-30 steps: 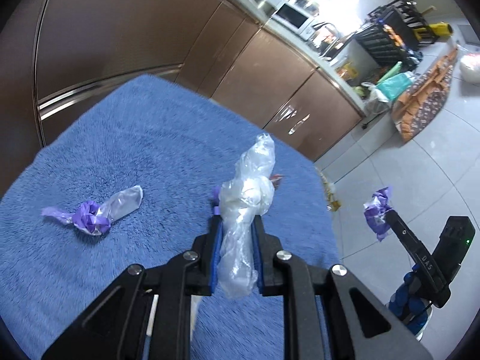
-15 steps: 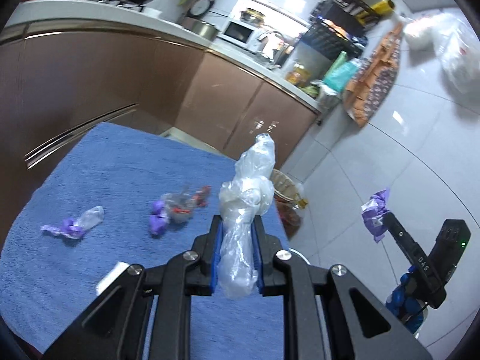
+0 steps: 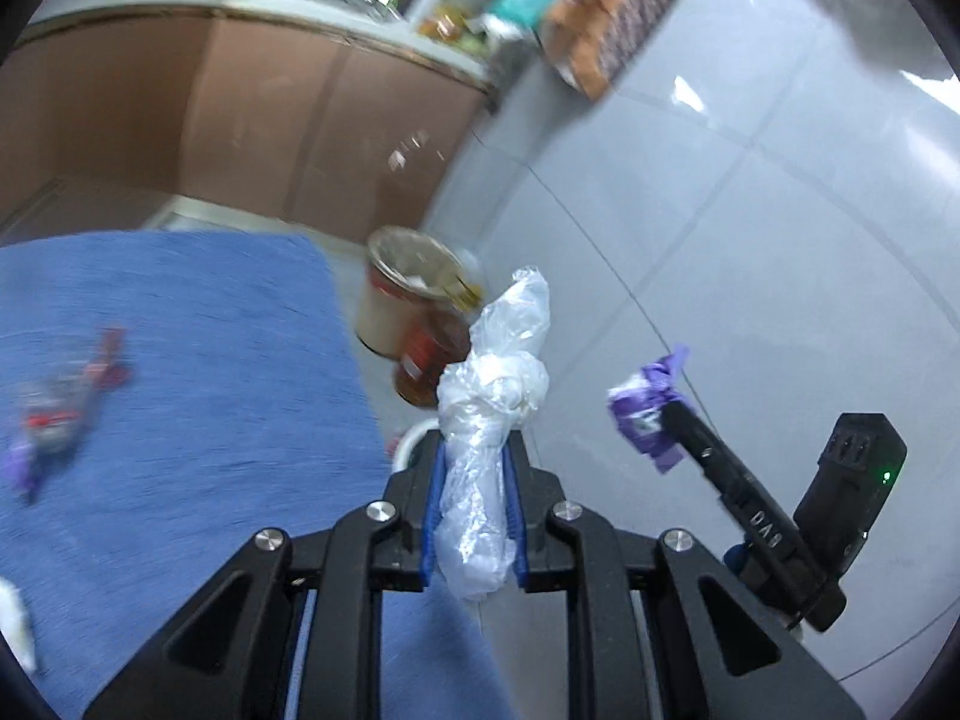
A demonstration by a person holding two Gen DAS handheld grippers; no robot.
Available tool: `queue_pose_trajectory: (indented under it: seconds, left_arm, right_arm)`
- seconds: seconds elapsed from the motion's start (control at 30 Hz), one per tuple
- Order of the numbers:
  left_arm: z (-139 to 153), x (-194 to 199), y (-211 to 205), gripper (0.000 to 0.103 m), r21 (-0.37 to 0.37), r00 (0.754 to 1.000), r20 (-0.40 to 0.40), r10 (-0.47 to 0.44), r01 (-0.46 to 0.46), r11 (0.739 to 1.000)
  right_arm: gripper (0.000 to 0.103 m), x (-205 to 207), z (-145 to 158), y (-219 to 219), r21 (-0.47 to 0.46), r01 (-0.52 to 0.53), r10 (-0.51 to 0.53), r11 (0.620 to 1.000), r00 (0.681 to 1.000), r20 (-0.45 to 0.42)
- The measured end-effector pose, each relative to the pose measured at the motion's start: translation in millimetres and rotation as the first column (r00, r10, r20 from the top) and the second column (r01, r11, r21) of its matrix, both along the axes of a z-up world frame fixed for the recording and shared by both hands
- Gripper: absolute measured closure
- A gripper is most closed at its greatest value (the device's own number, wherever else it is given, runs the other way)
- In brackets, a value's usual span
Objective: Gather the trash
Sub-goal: 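Carry both wrappers over the bin and open both tools to drop them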
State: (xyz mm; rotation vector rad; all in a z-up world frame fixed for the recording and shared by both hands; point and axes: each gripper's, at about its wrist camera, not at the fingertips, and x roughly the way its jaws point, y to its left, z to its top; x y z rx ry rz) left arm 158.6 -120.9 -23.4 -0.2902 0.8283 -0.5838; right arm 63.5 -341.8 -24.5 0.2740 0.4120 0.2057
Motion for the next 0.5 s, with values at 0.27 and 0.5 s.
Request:
queue_pose_trajectory:
  seconds: [0.27, 0.5]
  left_arm:
    - [-86.1, 71.3, -108.7, 0.086, 0.08, 0.98, -0.162, -0.113, 0.127, 0.989]
    - [-153.5, 118.6, -147.2, 0.086, 0.112, 0.951, -0.283, -0.122, 0.159, 0.981]
  right_arm:
    - [0.081, 45.2, -79.4, -29.0, -0.067, 0.083, -0.094, 0.994, 0.978, -0.186]
    - [0.08, 90.1, -147.4, -54.5, -0.088, 0.13, -0.152, 0.988, 0.933, -0.325]
